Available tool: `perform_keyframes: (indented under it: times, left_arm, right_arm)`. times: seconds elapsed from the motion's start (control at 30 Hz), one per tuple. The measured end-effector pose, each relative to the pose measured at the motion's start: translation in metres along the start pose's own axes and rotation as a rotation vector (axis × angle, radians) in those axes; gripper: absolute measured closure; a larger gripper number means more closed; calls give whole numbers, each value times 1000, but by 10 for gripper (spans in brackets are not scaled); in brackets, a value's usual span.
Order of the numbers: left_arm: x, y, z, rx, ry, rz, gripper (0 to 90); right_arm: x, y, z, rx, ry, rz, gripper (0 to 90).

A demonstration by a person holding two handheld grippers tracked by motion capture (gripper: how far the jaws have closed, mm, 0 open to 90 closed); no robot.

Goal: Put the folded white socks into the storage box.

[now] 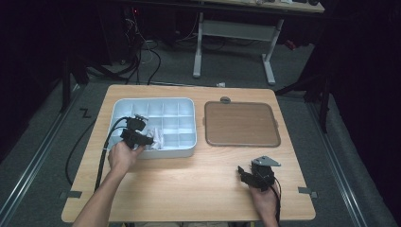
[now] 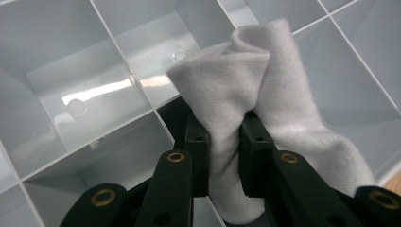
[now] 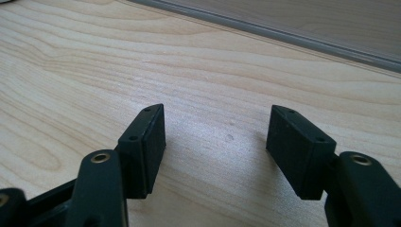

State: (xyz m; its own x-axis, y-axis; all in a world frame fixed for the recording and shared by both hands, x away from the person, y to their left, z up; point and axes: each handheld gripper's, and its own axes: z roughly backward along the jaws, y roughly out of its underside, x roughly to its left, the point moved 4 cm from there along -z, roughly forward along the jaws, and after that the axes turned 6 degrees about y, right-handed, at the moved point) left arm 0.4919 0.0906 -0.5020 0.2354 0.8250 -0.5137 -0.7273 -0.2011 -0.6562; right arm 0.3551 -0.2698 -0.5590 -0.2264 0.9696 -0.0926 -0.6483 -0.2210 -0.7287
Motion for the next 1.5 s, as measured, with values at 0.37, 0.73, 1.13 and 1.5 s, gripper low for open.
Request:
perform_keyframes:
  times: [0.37,0.73,1.13,1.5]
  left_arm:
    - [0,5,-6,31,-19,-12,784]
    - [2,13,-16,105,-55,-22,795]
    - [-3,8,-2,27,-30,-60,742]
    - [-7,6,7,-20,-4,-55,682]
  right_arm:
    - [0,0,0,0,0,0,385]
    - [0,0,0,0,0,0,387]
    - [0,0,0,0,-1,0,386]
    - [0,0,0,0,-1,0,386]
